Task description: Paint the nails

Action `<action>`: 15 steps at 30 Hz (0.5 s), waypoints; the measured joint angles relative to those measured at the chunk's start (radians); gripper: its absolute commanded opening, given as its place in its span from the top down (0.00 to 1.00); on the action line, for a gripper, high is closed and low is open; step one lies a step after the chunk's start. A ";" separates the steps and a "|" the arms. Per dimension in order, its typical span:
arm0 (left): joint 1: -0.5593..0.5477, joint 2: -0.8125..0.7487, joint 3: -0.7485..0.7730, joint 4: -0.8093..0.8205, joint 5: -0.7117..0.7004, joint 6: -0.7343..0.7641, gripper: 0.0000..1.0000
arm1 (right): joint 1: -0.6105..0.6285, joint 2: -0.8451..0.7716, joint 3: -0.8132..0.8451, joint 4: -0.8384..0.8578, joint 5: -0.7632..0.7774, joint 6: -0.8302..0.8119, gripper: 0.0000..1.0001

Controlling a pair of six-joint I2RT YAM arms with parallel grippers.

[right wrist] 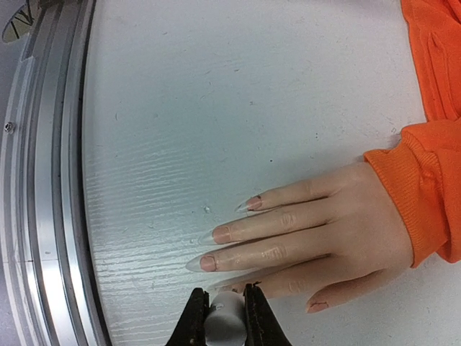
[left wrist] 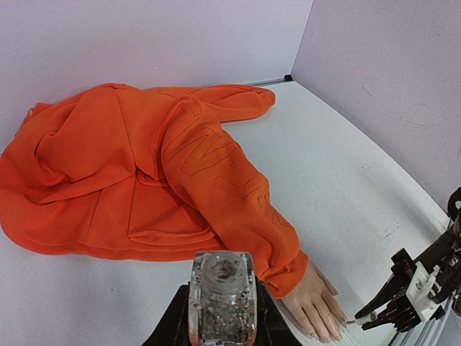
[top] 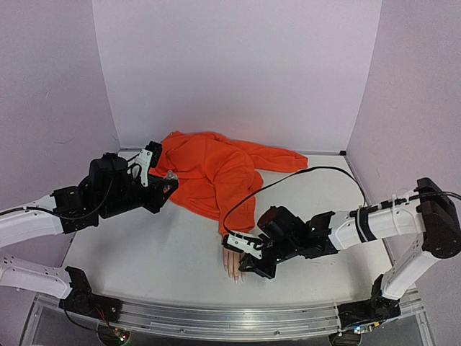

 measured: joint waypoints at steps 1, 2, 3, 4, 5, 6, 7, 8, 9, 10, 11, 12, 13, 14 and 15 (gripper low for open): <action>0.000 0.000 0.000 0.000 0.000 0.000 1.00 | 0.000 0.000 0.000 0.000 0.001 0.000 1.00; 0.000 0.000 0.000 0.000 0.000 0.000 1.00 | 0.000 0.000 0.000 0.000 0.002 0.000 1.00; 0.000 0.000 0.000 0.000 0.000 0.000 1.00 | 0.000 0.000 0.000 0.000 0.002 0.000 1.00; 0.000 0.000 0.000 0.000 0.000 0.000 1.00 | 0.000 0.000 0.000 0.000 0.002 0.000 1.00; 0.000 0.000 0.000 0.000 0.000 0.000 1.00 | 0.000 0.000 0.000 -0.001 0.002 0.002 1.00; 0.000 0.000 0.000 0.000 0.000 0.000 1.00 | 0.000 0.000 0.000 -0.002 0.002 0.003 1.00; 0.000 0.000 0.000 0.000 0.000 0.000 1.00 | 0.000 0.000 0.000 -0.003 0.002 0.005 1.00; 0.000 0.000 0.000 0.000 0.000 0.000 1.00 | 0.000 0.000 0.000 -0.005 0.002 0.007 1.00; 0.000 0.000 0.000 0.000 0.000 0.000 1.00 | 0.000 0.000 0.000 -0.008 0.002 0.010 1.00; 0.000 0.000 0.000 0.000 0.000 0.000 1.00 | 0.000 0.000 0.000 -0.010 0.002 0.010 1.00; 0.000 0.000 0.000 0.000 0.000 0.000 1.00 | 0.000 0.000 0.000 -0.012 0.002 0.011 1.00; 0.000 0.000 0.000 0.000 0.000 0.000 1.00 | 0.000 0.000 0.000 -0.015 0.002 0.013 1.00; 0.000 0.001 0.000 0.000 0.001 0.001 1.00 | 0.000 0.000 0.000 -0.018 0.002 0.014 1.00; 0.000 0.001 0.000 0.000 0.001 0.000 1.00 | 0.000 0.001 0.000 -0.021 0.002 0.014 1.00; 0.000 0.002 0.000 0.000 0.001 0.001 1.00 | 0.000 0.001 0.000 -0.023 0.002 0.014 1.00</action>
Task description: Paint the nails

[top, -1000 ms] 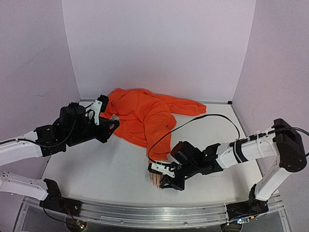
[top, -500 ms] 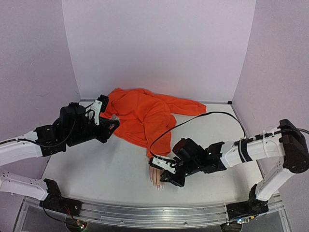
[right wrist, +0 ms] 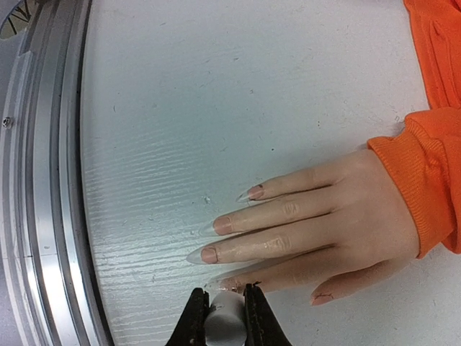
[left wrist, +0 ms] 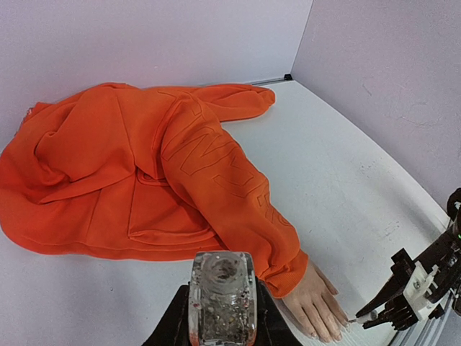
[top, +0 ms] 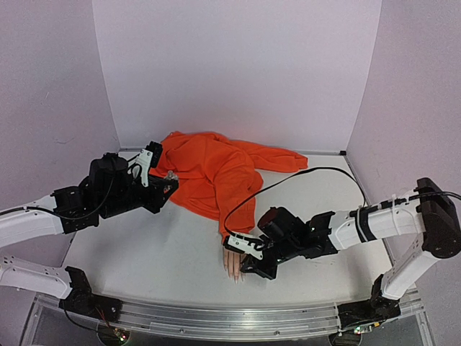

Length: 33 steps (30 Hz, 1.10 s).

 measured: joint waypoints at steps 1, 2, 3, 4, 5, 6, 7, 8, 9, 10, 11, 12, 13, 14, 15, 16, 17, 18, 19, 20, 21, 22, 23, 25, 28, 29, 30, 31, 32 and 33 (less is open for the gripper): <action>0.000 0.000 0.000 0.000 0.000 0.000 1.00 | 0.000 0.000 0.000 -0.002 0.000 0.000 1.00; 0.000 0.000 0.000 0.000 0.000 0.000 1.00 | 0.000 0.000 0.000 -0.002 0.000 0.000 1.00; 0.000 0.000 0.000 0.000 0.000 0.000 1.00 | 0.000 0.000 0.000 -0.003 0.000 0.000 1.00; 0.000 0.000 0.000 0.000 0.000 0.000 1.00 | 0.000 0.001 0.000 -0.004 0.000 0.000 1.00; 0.000 0.000 0.000 0.000 0.000 0.000 1.00 | 0.000 0.002 0.000 -0.004 -0.001 0.000 1.00; 0.000 0.000 0.000 0.000 0.000 0.000 1.00 | 0.000 0.004 0.000 -0.005 -0.001 0.000 1.00; 0.000 0.000 0.000 0.000 0.000 0.000 1.00 | 0.000 0.008 0.000 -0.005 -0.001 0.000 1.00; 0.000 0.000 0.000 0.000 0.000 0.000 1.00 | 0.000 0.012 0.000 -0.005 -0.002 0.000 1.00; 0.000 0.000 0.000 0.000 0.000 0.000 1.00 | 0.000 0.016 0.000 -0.005 -0.003 -0.001 1.00; 0.000 0.000 0.000 0.000 0.000 0.000 1.00 | 0.000 0.018 0.000 -0.006 -0.004 -0.001 1.00; 0.000 0.000 0.000 0.000 0.000 0.000 1.00 | 0.000 0.021 0.000 -0.006 -0.004 -0.001 1.00; 0.000 0.000 0.000 0.000 0.000 0.000 1.00 | 0.000 0.022 0.000 -0.006 -0.004 -0.001 1.00; 0.000 0.000 0.000 0.000 0.000 0.000 1.00 | 0.000 0.022 0.000 -0.006 -0.004 -0.001 1.00; 0.000 0.000 0.000 0.000 0.000 0.000 1.00 | 0.000 0.022 0.000 -0.005 -0.004 -0.002 1.00; 0.000 0.000 0.000 0.000 0.000 0.000 1.00 | 0.000 0.022 0.000 -0.005 -0.004 -0.002 1.00; 0.000 0.000 0.000 0.000 0.000 0.000 1.00 | 0.000 0.022 0.000 -0.005 -0.004 -0.002 1.00; 0.000 0.000 0.000 0.000 0.000 0.000 1.00 | 0.000 0.022 0.000 -0.005 -0.004 -0.002 1.00; 0.000 0.000 0.000 0.000 0.000 0.000 1.00 | 0.000 0.022 0.000 -0.005 -0.004 -0.002 1.00; 0.000 0.000 0.000 0.000 0.000 0.000 1.00 | 0.000 0.022 0.000 -0.004 -0.004 -0.001 1.00; 0.000 0.000 0.000 0.000 0.000 0.000 1.00 | 0.000 0.022 0.000 -0.004 -0.004 -0.002 1.00; 0.000 0.000 0.000 0.000 0.000 0.000 1.00 | 0.000 0.022 0.000 -0.003 -0.004 -0.002 1.00; 0.000 0.000 0.000 0.000 0.000 0.000 1.00 | 0.000 0.022 0.000 0.000 -0.004 -0.002 1.00; 0.000 0.000 0.000 0.000 0.000 0.000 1.00 | 0.000 0.022 0.000 0.002 -0.004 -0.002 1.00; 0.000 0.000 0.000 0.000 0.000 0.000 1.00 | 0.000 0.022 0.000 0.004 -0.004 -0.002 1.00; 0.000 0.000 0.000 0.000 0.000 0.000 1.00 | 0.000 0.022 0.000 0.006 -0.004 -0.004 1.00; 0.000 0.000 0.000 0.000 0.000 0.000 1.00 | 0.000 0.022 0.000 0.007 -0.004 -0.004 1.00; 0.000 0.000 0.000 0.000 0.000 0.000 1.00 | 0.000 0.022 0.000 0.008 -0.005 -0.004 1.00; 0.000 0.000 0.000 0.000 0.000 0.000 1.00 | 0.000 0.022 0.000 0.008 -0.005 -0.004 1.00; 0.000 0.000 0.000 0.000 0.000 0.000 1.00 | 0.000 0.022 0.000 0.009 -0.005 -0.005 1.00; 0.000 0.000 0.000 0.000 0.000 0.000 1.00 | 0.000 0.022 0.000 0.009 -0.005 -0.005 1.00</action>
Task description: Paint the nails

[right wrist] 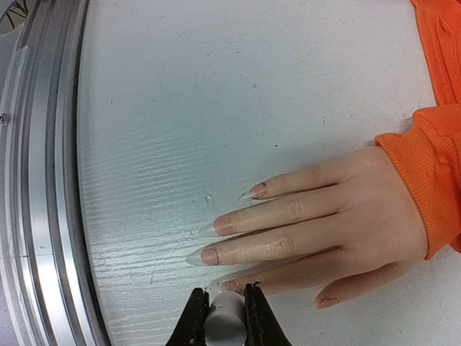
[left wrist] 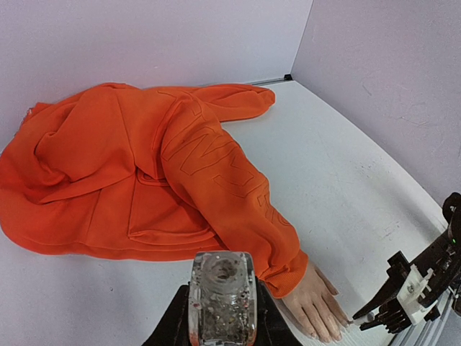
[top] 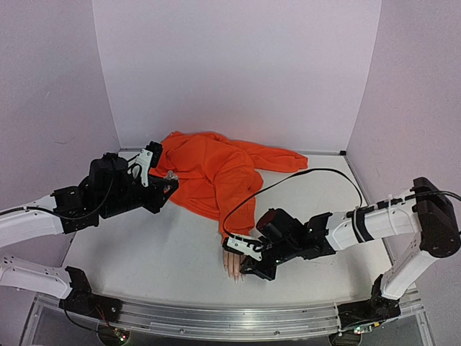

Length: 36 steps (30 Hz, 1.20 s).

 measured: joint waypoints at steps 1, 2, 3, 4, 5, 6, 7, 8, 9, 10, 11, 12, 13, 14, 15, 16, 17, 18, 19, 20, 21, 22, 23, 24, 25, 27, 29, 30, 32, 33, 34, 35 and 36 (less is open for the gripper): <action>0.000 0.000 0.000 0.000 0.000 0.000 1.00 | 0.000 0.000 0.000 0.000 0.000 0.000 1.00; 0.000 0.000 0.000 0.000 0.000 0.000 1.00 | 0.000 0.000 0.000 0.000 0.000 0.000 1.00; 0.000 0.000 0.000 0.000 0.000 0.000 1.00 | 0.000 0.000 0.000 0.000 0.000 0.000 1.00; 0.000 0.000 0.000 0.000 0.000 0.000 1.00 | 0.000 0.000 0.000 0.000 0.000 0.000 1.00; 0.000 0.000 0.000 0.000 0.000 0.000 1.00 | 0.000 0.000 0.000 0.000 0.000 0.000 1.00; 0.000 0.000 0.000 0.000 0.000 0.000 1.00 | 0.000 0.000 0.000 0.000 0.000 0.000 1.00; 0.000 0.000 0.000 0.000 0.000 0.000 1.00 | 0.000 0.001 0.000 0.001 0.000 0.000 1.00; 0.000 0.000 0.000 0.000 0.000 0.000 1.00 | 0.000 0.002 0.000 0.001 0.000 0.000 1.00; 0.000 0.000 0.000 0.000 0.000 0.000 1.00 | 0.000 0.004 0.000 0.001 -0.001 0.000 1.00; 0.000 0.000 0.000 0.000 0.000 0.000 1.00 | 0.000 0.006 0.000 0.001 -0.001 -0.001 1.00; 0.000 0.000 0.000 0.000 0.000 0.000 1.00 | 0.000 0.008 0.000 0.001 -0.002 -0.001 1.00; 0.000 0.000 0.000 0.000 0.000 0.000 1.00 | 0.000 0.010 0.000 0.001 -0.003 -0.001 1.00; 0.000 0.000 0.000 0.000 0.000 0.000 1.00 | 0.000 0.013 0.000 0.002 -0.003 -0.001 1.00; 0.000 0.000 0.000 0.000 0.000 0.000 1.00 | 0.000 0.016 0.000 0.002 -0.004 -0.002 1.00; 0.000 0.000 0.000 0.000 0.000 0.000 1.00 | 0.000 0.019 0.000 0.003 -0.004 -0.003 1.00; 0.000 0.000 0.000 0.000 0.000 0.000 1.00 | 0.000 0.022 0.000 0.003 -0.004 -0.003 1.00; 0.000 0.000 0.000 0.000 0.000 0.000 1.00 | 0.000 0.023 0.000 0.003 -0.004 -0.004 1.00; 0.000 0.000 0.000 0.000 0.000 0.000 1.00 | 0.000 0.023 0.000 0.003 -0.004 -0.005 1.00; 0.000 0.000 0.000 0.000 0.000 0.000 1.00 | 0.000 0.023 0.001 0.005 -0.005 -0.005 1.00; 0.000 0.000 0.000 0.000 0.000 0.000 1.00 | 0.000 0.023 0.001 0.006 -0.006 -0.005 1.00; 0.000 0.000 0.000 0.000 0.000 0.000 1.00 | 0.000 0.023 0.001 0.007 -0.008 -0.005 1.00; 0.000 0.000 0.000 0.000 0.000 0.000 1.00 | 0.000 0.023 0.001 0.009 -0.011 -0.005 1.00; 0.000 0.000 0.000 0.000 0.000 0.000 1.00 | 0.000 0.023 0.001 0.010 -0.013 -0.005 1.00; 0.000 0.000 0.000 0.000 0.000 0.000 1.00 | 0.000 0.023 0.001 0.011 -0.018 -0.005 1.00; 0.000 0.000 0.000 0.000 0.000 0.000 1.00 | 0.000 0.023 0.001 0.012 -0.024 -0.006 1.00; 0.000 0.000 0.000 0.000 0.000 0.000 1.00 | 0.000 0.023 0.001 0.013 -0.036 -0.007 1.00; 0.000 0.000 0.000 0.000 0.000 0.000 1.00 | 0.000 0.024 0.001 0.013 -0.050 -0.008 1.00; 0.000 0.000 0.000 0.000 0.000 0.000 1.00 | 0.000 0.026 0.001 0.013 -0.057 -0.008 1.00; 0.000 0.000 0.000 0.000 0.000 0.000 1.00 | 0.000 0.028 0.002 0.011 -0.068 -0.008 1.00; 0.000 0.000 0.000 0.000 0.000 0.000 1.00 | 0.000 0.029 0.002 0.009 -0.075 -0.008 1.00; 0.000 0.000 0.000 0.000 0.000 0.000 1.00 | 0.000 0.029 0.002 0.008 -0.079 -0.007 1.00; 0.000 0.000 0.000 0.000 0.000 0.000 1.00 | 0.000 0.029 0.003 0.008 -0.084 -0.007 1.00; 0.000 0.000 0.000 0.000 0.000 0.000 1.00 | 0.000 0.028 0.003 0.007 -0.086 -0.005 1.00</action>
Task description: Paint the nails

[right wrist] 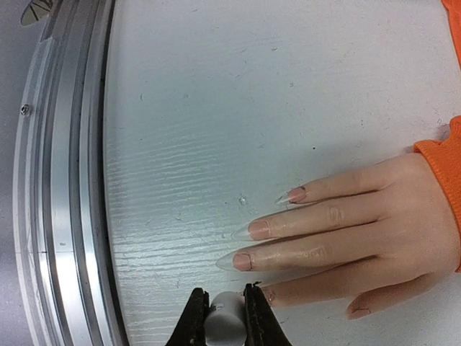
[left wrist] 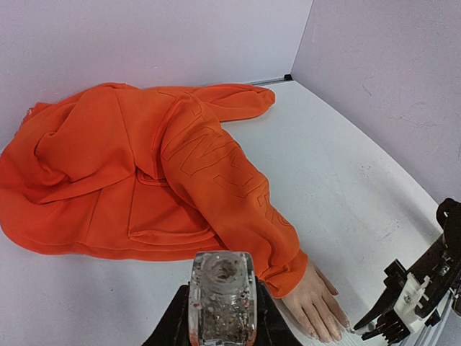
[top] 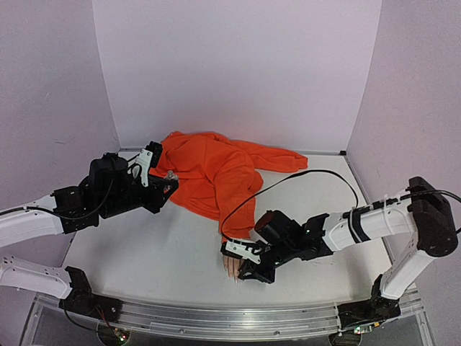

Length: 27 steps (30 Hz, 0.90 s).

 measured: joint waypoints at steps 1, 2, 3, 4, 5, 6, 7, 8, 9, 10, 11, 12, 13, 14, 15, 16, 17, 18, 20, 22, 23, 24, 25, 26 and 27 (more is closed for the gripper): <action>0.000 0.000 0.000 0.000 0.000 0.000 1.00 | 0.000 -0.001 0.000 -0.001 -0.001 0.002 1.00; 0.000 0.000 0.000 0.000 0.000 0.000 1.00 | 0.000 -0.003 0.000 -0.002 0.000 0.003 1.00; 0.000 0.000 0.000 0.000 0.000 0.000 1.00 | 0.000 -0.006 0.000 -0.004 0.000 0.005 1.00; 0.000 0.000 0.000 0.000 0.000 0.000 1.00 | 0.000 -0.013 0.000 -0.007 0.001 0.005 1.00; 0.000 0.000 0.000 0.000 0.000 0.000 1.00 | 0.000 -0.023 0.000 -0.010 0.004 0.006 1.00; 0.000 0.000 0.000 0.000 0.000 0.000 1.00 | 0.000 -0.033 0.000 -0.010 0.006 0.006 1.00; 0.000 0.000 0.000 0.000 0.001 0.000 1.00 | 0.000 -0.043 0.000 -0.010 0.008 0.006 1.00; 0.000 0.000 0.000 0.000 0.003 0.000 1.00 | 0.000 -0.050 0.000 -0.009 0.011 0.006 1.00; 0.000 0.000 0.000 0.000 0.004 0.000 1.00 | 0.000 -0.055 0.000 -0.009 0.019 0.006 1.00; 0.000 0.000 0.000 0.000 0.005 0.000 1.00 | 0.000 -0.057 0.000 -0.008 0.031 0.007 1.00; 0.000 0.000 0.000 0.000 0.005 0.000 1.00 | 0.000 -0.057 0.000 -0.008 0.041 0.006 1.00; 0.000 0.000 0.000 0.000 0.005 0.000 1.00 | 0.000 -0.057 0.000 -0.008 0.050 0.006 1.00; 0.000 0.000 0.000 0.000 0.005 0.000 1.00 | 0.000 -0.057 0.000 -0.007 0.059 0.006 1.00; 0.000 0.000 0.000 0.000 0.005 0.000 1.00 | 0.000 -0.057 0.000 -0.006 0.064 0.006 1.00; 0.000 0.000 0.000 0.000 0.005 0.000 1.00 | 0.000 -0.057 0.000 -0.006 0.068 0.006 1.00; 0.000 0.000 0.000 0.000 0.005 0.000 1.00 | 0.000 -0.057 0.000 -0.006 0.070 0.006 1.00; 0.000 0.000 0.000 0.000 0.005 0.000 1.00 | 0.000 -0.056 0.000 -0.006 0.073 0.006 1.00; 0.000 0.000 0.000 0.000 0.005 0.000 1.00 | 0.000 -0.056 0.000 -0.006 0.077 0.006 1.00; 0.000 0.000 0.000 0.000 0.005 0.000 1.00 | 0.000 -0.055 0.000 -0.006 0.082 0.005 1.00; 0.000 0.000 0.000 0.000 0.005 0.000 1.00 | 0.000 -0.055 0.000 -0.006 0.084 0.005 1.00; 0.000 0.000 0.000 0.000 0.005 0.000 1.00 | 0.000 -0.055 0.000 -0.006 0.084 0.005 1.00; 0.000 0.000 0.000 0.000 0.005 0.000 1.00 | 0.000 -0.055 0.000 -0.006 0.084 0.005 1.00; 0.000 0.000 0.000 0.000 0.005 0.000 1.00 | 0.000 -0.055 0.000 -0.006 0.084 0.005 1.00; 0.000 0.000 0.000 0.000 0.005 0.000 1.00 | 0.000 -0.055 0.000 -0.006 0.084 0.005 1.00; 0.000 0.000 0.000 0.000 0.005 0.000 1.00 | 0.000 -0.053 0.000 -0.006 0.083 0.005 1.00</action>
